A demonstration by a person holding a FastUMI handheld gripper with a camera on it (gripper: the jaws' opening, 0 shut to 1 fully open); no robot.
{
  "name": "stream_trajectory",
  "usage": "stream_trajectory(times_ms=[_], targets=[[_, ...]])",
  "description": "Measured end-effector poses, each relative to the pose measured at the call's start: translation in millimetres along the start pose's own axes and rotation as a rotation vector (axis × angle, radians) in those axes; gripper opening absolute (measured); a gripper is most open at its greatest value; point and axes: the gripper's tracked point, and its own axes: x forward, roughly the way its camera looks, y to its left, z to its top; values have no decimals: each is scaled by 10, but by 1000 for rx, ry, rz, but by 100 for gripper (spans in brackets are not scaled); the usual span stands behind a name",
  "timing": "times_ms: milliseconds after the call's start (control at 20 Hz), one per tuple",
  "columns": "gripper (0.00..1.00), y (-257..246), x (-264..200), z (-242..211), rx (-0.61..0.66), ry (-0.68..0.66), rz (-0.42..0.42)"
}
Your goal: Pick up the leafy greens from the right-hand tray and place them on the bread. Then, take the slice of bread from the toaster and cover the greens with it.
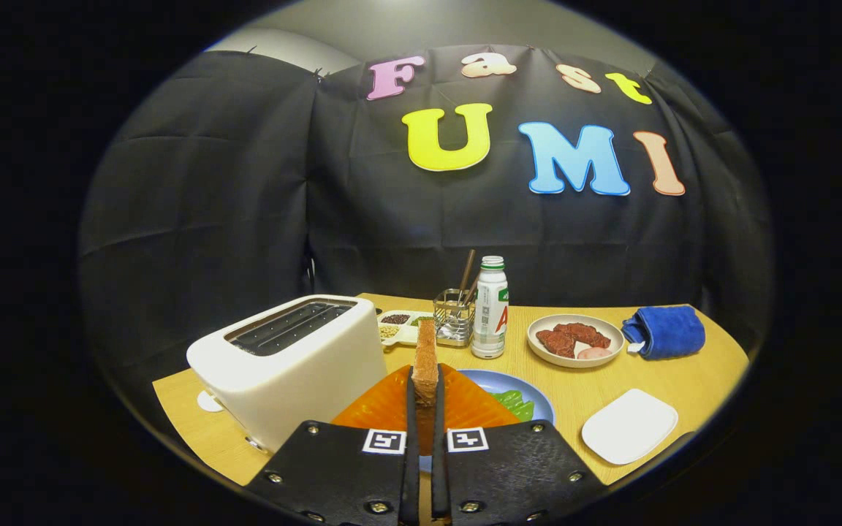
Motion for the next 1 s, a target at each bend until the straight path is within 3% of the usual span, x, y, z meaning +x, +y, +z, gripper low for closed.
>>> stream_trajectory(times_ms=[200,500,800,950,1000], targets=[[7,30,105,-100,69,29,33],[7,-152,253,-262,17,72,-3],[27,-366,304,-318,-56,87,-45],[28,-467,299,-353,-84,82,-73],[35,-512,297,-367,-104,89,-89]])
